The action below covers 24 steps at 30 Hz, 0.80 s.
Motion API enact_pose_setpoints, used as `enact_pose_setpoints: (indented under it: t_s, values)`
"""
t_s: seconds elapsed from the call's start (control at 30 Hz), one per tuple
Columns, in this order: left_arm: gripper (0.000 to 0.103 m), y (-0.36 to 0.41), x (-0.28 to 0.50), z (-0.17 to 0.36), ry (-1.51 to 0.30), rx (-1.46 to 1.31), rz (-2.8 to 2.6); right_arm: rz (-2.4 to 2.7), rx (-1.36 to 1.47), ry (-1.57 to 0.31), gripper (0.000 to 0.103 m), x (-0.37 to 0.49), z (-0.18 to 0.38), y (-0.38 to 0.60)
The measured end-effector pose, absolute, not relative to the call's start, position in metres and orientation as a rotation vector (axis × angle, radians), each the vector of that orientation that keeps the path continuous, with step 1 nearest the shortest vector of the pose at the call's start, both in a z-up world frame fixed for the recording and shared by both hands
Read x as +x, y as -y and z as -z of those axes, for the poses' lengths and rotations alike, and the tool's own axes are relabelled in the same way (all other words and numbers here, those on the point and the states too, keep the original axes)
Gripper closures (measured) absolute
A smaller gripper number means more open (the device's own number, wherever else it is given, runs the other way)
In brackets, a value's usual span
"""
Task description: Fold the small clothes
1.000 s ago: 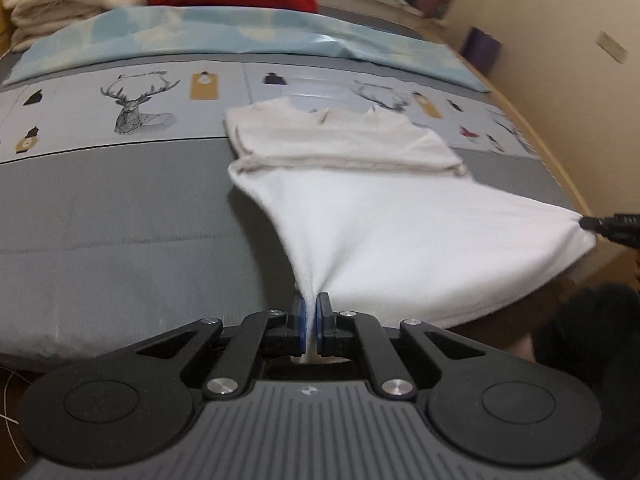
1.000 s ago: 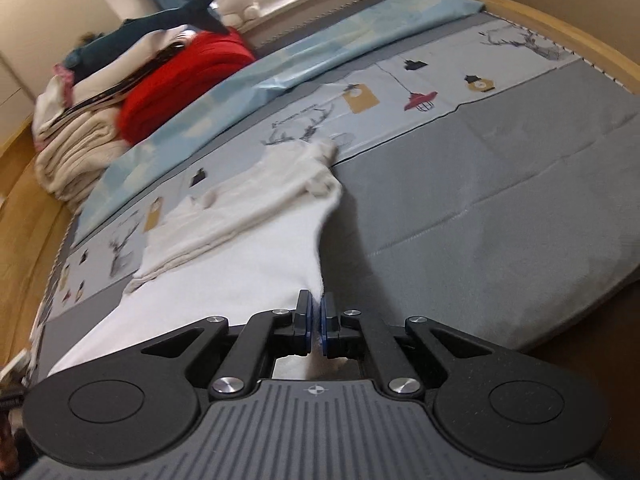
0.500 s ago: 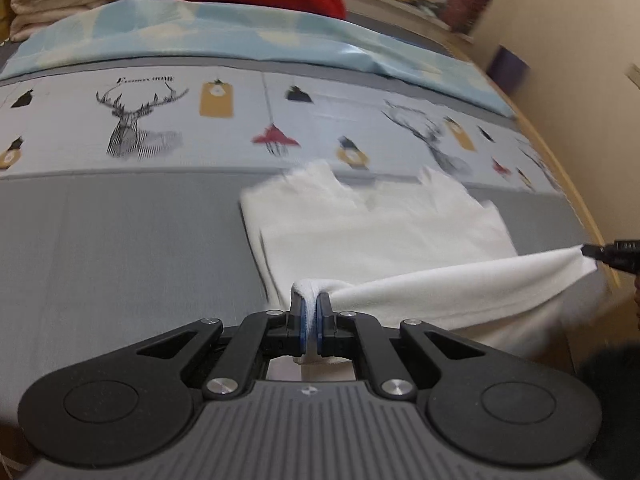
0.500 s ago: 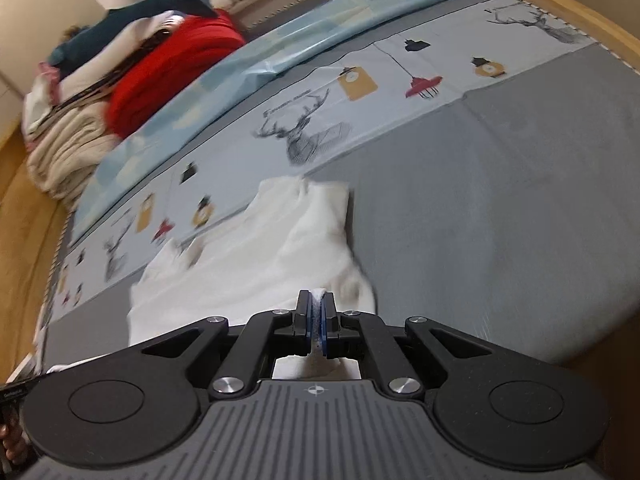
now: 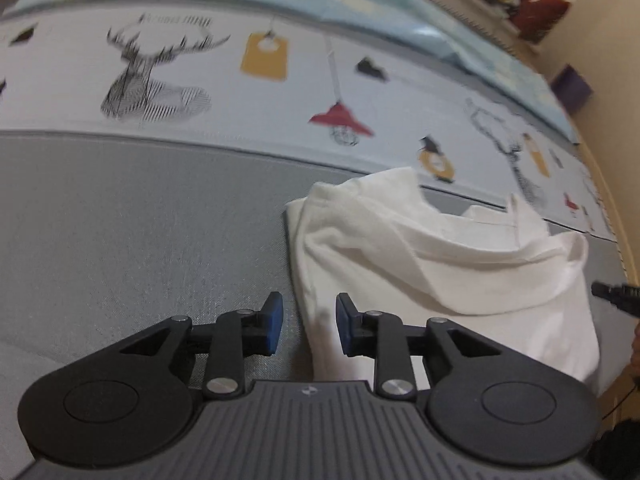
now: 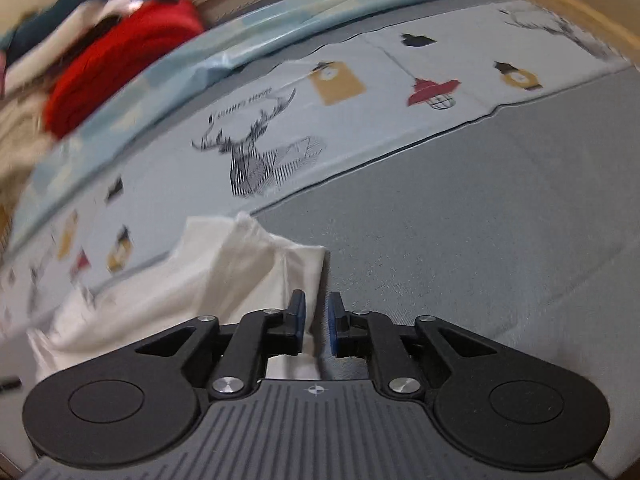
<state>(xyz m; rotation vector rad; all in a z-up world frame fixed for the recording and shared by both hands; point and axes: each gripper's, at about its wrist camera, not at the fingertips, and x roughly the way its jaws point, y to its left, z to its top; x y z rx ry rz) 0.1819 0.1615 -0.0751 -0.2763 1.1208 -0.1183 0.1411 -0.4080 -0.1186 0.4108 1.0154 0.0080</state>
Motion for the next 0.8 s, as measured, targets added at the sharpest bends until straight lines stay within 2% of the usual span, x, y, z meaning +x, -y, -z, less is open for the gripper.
enact_pose_setpoints:
  t_s: [0.13, 0.27, 0.47, 0.5, 0.57, 0.6, 0.63, 0.67, 0.8]
  values:
    - [0.065, -0.155, 0.198, 0.082, -1.092, -0.278, 0.093, -0.041, 0.346, -1.037, 0.087, 0.156, 0.129, 0.397]
    - [0.064, -0.142, 0.213, 0.091, -1.093, -0.271, 0.071, -0.081, 0.270, -0.985, 0.076, 0.166, 0.126, 0.381]
    - [0.064, -0.134, 0.234, 0.100, -1.085, -0.253, 0.048, -0.088, 0.167, -0.978, 0.072, 0.190, 0.137, 0.357]
    - [0.065, -0.134, 0.236, 0.100, -1.084, -0.253, 0.049, -0.088, 0.161, -0.971, 0.072, 0.194, 0.138, 0.354]
    - [0.082, -0.133, 0.237, 0.098, -1.068, -0.246, 0.066, -0.089, 0.158, -0.956, 0.072, 0.202, 0.140, 0.349]
    - [0.096, -0.132, 0.238, 0.096, -1.055, -0.224, 0.067, -0.092, 0.158, -0.950, 0.072, 0.205, 0.140, 0.347]
    - [0.096, -0.132, 0.237, 0.092, -1.033, -0.202, 0.059, -0.097, 0.156, -0.945, 0.081, 0.208, 0.141, 0.345]
    - [0.097, -0.132, 0.236, 0.086, -1.002, -0.183, 0.049, -0.098, 0.156, -0.936, 0.099, 0.211, 0.141, 0.344]
    - [0.097, -0.134, 0.233, 0.066, -0.854, -0.175, 0.029, -0.023, 0.208, -0.799, 0.100, 0.214, 0.121, 0.349]
